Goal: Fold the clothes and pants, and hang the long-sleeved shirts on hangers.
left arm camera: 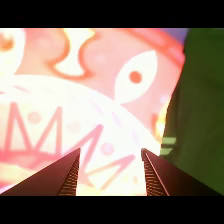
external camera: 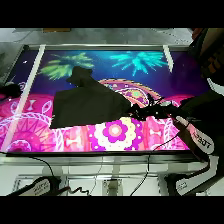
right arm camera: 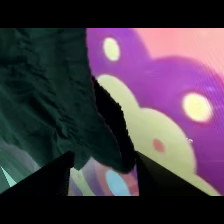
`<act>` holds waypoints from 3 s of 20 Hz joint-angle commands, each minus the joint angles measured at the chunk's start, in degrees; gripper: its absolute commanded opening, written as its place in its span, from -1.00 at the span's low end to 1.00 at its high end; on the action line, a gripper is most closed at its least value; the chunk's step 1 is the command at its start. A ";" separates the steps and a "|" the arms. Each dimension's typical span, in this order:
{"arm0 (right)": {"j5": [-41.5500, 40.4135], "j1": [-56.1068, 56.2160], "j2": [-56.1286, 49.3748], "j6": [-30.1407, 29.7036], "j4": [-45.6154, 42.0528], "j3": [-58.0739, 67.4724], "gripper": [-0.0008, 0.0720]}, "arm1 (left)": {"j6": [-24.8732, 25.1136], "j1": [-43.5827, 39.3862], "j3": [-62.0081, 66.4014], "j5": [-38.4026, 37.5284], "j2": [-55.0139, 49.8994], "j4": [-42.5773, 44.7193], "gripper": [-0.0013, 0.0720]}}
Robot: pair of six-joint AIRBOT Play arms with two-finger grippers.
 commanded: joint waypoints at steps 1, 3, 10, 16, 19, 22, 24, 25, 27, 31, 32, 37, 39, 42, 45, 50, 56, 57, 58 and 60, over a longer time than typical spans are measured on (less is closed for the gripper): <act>-0.79 0.83 -0.81 0.70 2.62 0.63 0.23 | 0.55 9.11 -7.74 -0.96 -1.44 -10.25 0.17; -1.20 2.23 -0.87 0.72 2.14 0.63 0.23 | 2.71 10.45 -13.77 -0.61 -1.77 -12.48 0.17; -4.83 3.78 -1.03 0.59 2.34 0.63 -0.90 | 7.43 10.27 -28.28 2.60 -1.77 -14.08 0.24; -5.09 3.74 -0.98 0.50 2.29 0.63 -0.91 | 8.55 10.25 -32.30 3.93 -1.77 -15.39 0.66; -5.11 3.74 -0.98 0.48 2.27 0.63 -0.91 | 14.73 10.23 -35.76 6.99 -1.79 -25.05 0.66; -5.27 3.74 -0.98 0.48 2.27 0.63 -0.91 | 20.11 9.62 -36.76 9.29 -3.04 -33.62 0.66; -5.29 3.74 -0.98 0.48 2.27 0.63 -0.91 | 22.03 7.96 -36.76 10.75 -4.52 -35.08 0.65; -5.29 3.74 -0.98 0.48 2.27 0.63 -0.91 | 22.18 6.51 -36.76 11.82 -5.44 -35.04 0.65; -5.09 3.74 -0.98 0.48 2.27 0.63 -0.91 | 22.14 3.63 -36.74 15.52 -7.34 -35.12 0.65; -4.68 3.72 -0.96 0.46 2.27 0.63 -0.91 | 21.94 0.63 -36.68 22.16 -8.70 -38.40 -0.22; -4.57 3.54 -0.85 0.17 2.21 0.63 -0.91 | 21.97 0.66 -36.48 22.12 -8.59 -39.47 -0.73; -0.13 1.55 6.29 -4.81 -2.67 2.71 -0.91 | 24.13 0.76 -29.83 18.23 -3.32 -40.33 -0.94; 2.62 1.38 12.15 -5.90 -7.34 6.19 -0.91 | 25.16 0.76 -25.18 17.53 1.64 -42.66 -0.94; 4.76 1.60 21.88 -5.81 -11.67 13.25 -0.91 | 26.71 0.76 -17.97 17.66 10.60 -46.62 -0.94; 7.19 1.62 30.47 -5.33 -11.26 20.31 -0.91 | 26.67 0.76 -12.57 21.62 20.65 -48.35 -0.94; 7.02 1.66 43.32 1.22 -8.83 27.85 -0.91 | 26.67 0.76 -11.43 40.79 38.88 -48.30 -0.94; 5.99 7.67 56.43 5.14 -0.74 28.00 -0.91 | 33.33 0.76 -11.43 45.70 51.87 -47.47 -0.94; 4.70 9.55 57.90 6.47 -1.01 28.00 -0.91 | 33.31 0.76 -11.43 45.62 52.17 -47.12 -0.95; 3.06 10.99 58.75 7.32 -1.62 28.00 -0.91 | 33.27 0.76 -11.45 44.83 51.93 -47.08 -0.95; -0.74 12.57 58.75 8.85 -7.58 27.96 -0.91 | 30.67 0.76 -11.45 39.69 49.46 -47.06 -0.95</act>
